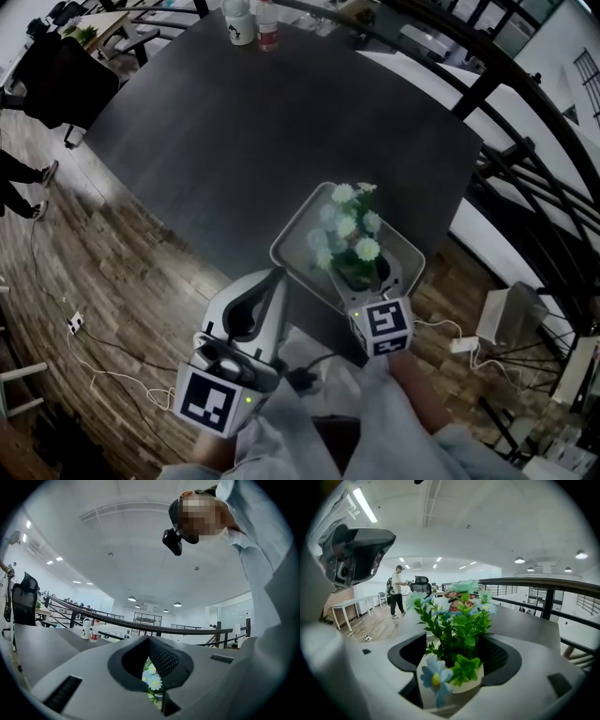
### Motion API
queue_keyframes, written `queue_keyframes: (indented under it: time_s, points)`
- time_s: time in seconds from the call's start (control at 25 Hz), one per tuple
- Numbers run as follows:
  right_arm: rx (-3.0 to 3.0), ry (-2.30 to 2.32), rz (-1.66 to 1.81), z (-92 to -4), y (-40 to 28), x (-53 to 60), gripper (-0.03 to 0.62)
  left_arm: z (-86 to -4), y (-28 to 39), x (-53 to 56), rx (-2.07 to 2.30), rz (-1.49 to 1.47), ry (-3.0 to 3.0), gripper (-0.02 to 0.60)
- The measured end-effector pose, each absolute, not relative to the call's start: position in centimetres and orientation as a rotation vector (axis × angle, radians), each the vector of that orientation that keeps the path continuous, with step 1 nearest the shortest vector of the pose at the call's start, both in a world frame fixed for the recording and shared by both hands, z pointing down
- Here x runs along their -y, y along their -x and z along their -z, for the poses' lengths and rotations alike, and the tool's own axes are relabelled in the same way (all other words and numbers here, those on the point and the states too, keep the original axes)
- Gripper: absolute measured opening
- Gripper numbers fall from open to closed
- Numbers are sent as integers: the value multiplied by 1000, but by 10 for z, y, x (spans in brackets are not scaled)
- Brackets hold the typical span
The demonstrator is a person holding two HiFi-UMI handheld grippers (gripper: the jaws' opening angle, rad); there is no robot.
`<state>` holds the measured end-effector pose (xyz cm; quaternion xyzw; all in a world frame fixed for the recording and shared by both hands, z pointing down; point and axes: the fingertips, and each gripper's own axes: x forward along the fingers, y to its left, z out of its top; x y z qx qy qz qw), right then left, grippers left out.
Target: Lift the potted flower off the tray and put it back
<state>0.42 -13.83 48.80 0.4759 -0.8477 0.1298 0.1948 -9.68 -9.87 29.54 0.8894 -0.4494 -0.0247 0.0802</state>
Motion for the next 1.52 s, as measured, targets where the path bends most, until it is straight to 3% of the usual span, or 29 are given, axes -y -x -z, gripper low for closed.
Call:
queue_keyframes:
  time_s: [0.44, 1.08, 1.52]
  points:
    - [2373, -1347, -292, -498, 3, 154, 345, -301, 93, 106, 1310, 59, -2662, -2]
    - [2410, -1476, -336, -491, -14, 159, 126, -305, 88, 99, 1310, 51, -2658, -2]
    - [2417, -1503, -313, -492, -19, 159, 89, -303, 93, 95, 1354, 63, -2644, -2]
